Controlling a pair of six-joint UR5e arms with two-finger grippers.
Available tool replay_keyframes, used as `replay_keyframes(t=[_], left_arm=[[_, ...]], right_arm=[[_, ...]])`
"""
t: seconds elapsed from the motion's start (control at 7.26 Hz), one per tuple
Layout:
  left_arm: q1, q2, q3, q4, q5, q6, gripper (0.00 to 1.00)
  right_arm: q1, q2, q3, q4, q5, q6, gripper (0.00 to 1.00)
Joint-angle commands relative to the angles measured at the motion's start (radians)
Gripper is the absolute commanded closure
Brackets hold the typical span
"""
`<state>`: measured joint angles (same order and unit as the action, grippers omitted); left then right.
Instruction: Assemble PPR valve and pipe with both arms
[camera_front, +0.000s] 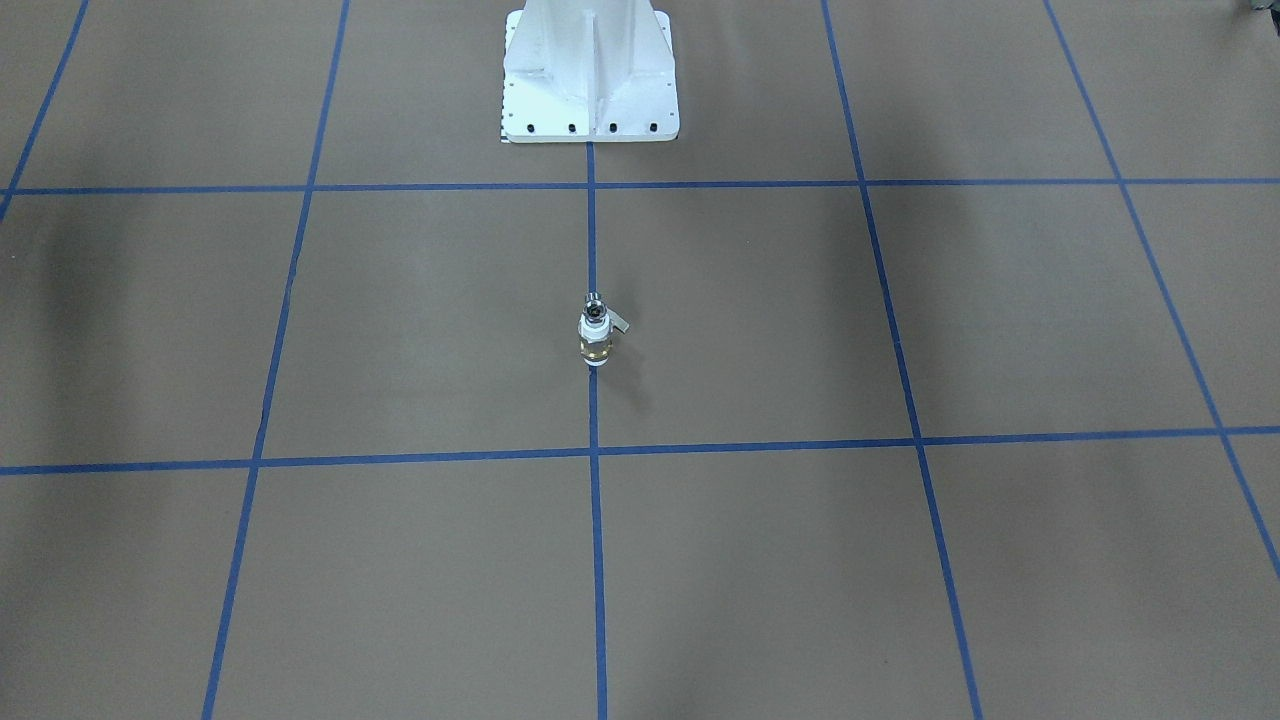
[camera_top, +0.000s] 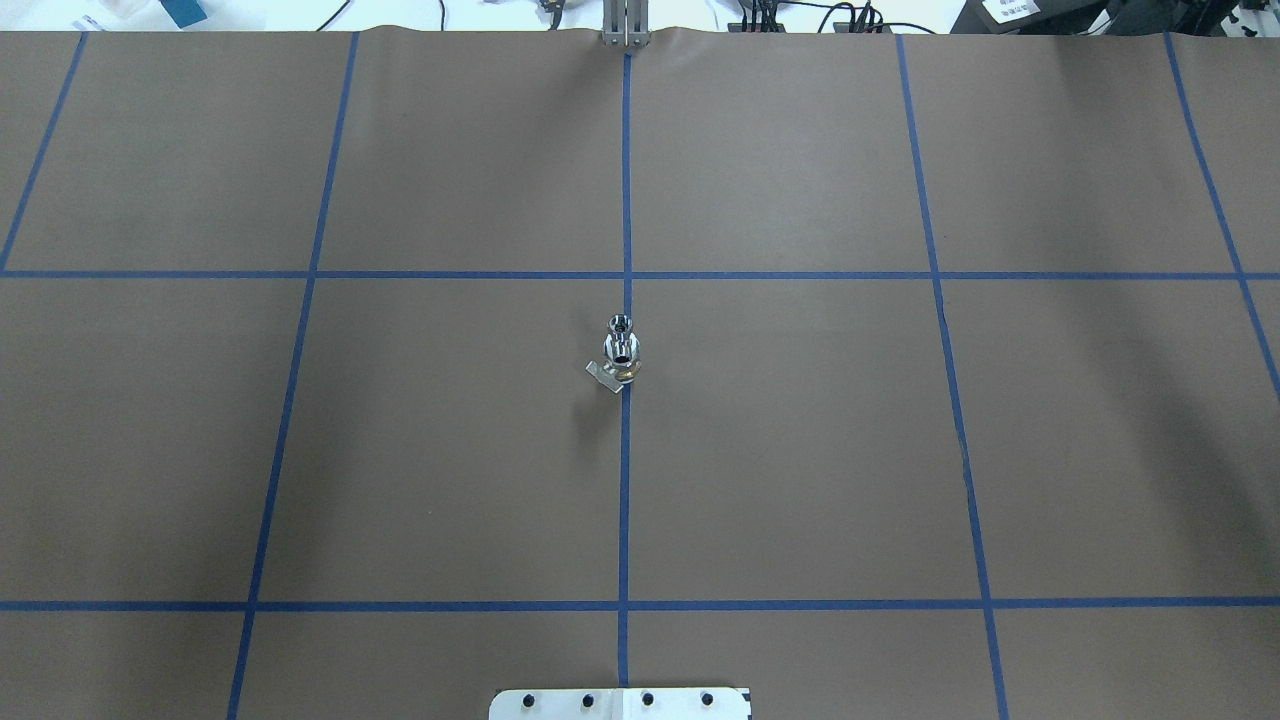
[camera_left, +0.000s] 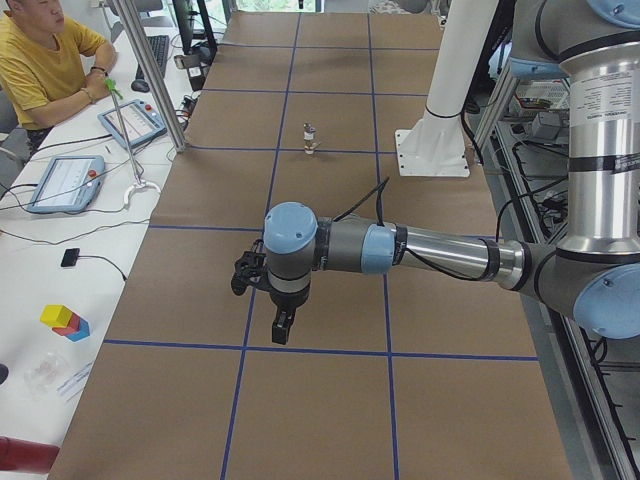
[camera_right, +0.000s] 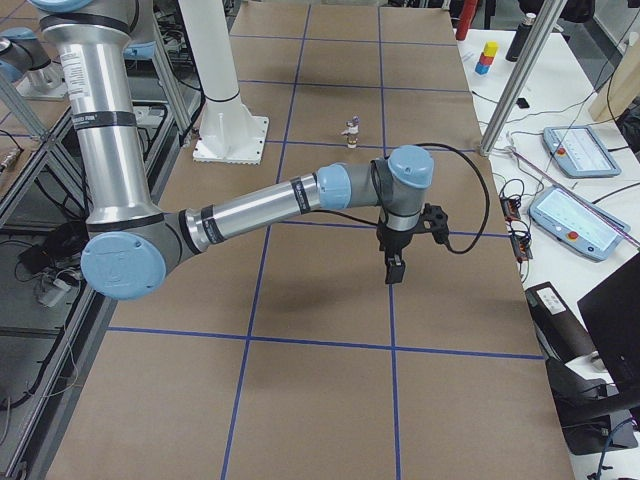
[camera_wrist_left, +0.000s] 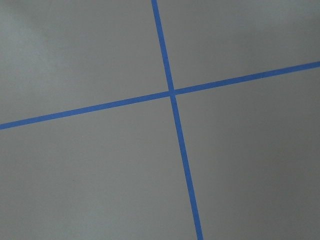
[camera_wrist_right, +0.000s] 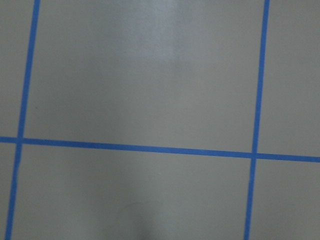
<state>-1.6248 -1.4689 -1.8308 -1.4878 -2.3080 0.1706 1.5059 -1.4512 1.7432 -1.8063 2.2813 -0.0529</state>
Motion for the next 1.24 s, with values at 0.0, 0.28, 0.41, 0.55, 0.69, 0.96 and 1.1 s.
replay_keyframes(t=[0.0,0.28,0.41,0.55,0.69,0.96,1.1], left_arm=[[-0.001,0.002,0.004,0.0,0.001,0.003,0.0],[-0.001,0.015,0.011,-0.002,0.001,0.003,0.0],[0.0,0.015,0.019,-0.002,0.001,0.001,0.0],[0.0,0.013,0.045,-0.003,0.001,0.0,0.0],[-0.001,0.016,0.054,-0.002,0.001,0.0,0.0],[-0.001,0.015,0.097,-0.005,0.001,-0.002,0.0],[-0.001,0.015,0.085,-0.005,0.001,-0.002,0.0]], right_arm=[[0.118,-0.041,-0.12,0.002,0.009,-0.242,0.0],[0.157,-0.147,-0.134,0.098,0.007,-0.269,0.0],[0.158,-0.178,-0.14,0.164,0.007,-0.25,0.0],[0.158,-0.167,-0.128,0.159,0.015,-0.204,0.0],[0.158,-0.163,-0.128,0.157,0.021,-0.197,0.0],[0.16,-0.158,-0.123,0.156,0.05,-0.157,0.0],[0.16,-0.153,-0.12,0.156,0.05,-0.145,0.0]])
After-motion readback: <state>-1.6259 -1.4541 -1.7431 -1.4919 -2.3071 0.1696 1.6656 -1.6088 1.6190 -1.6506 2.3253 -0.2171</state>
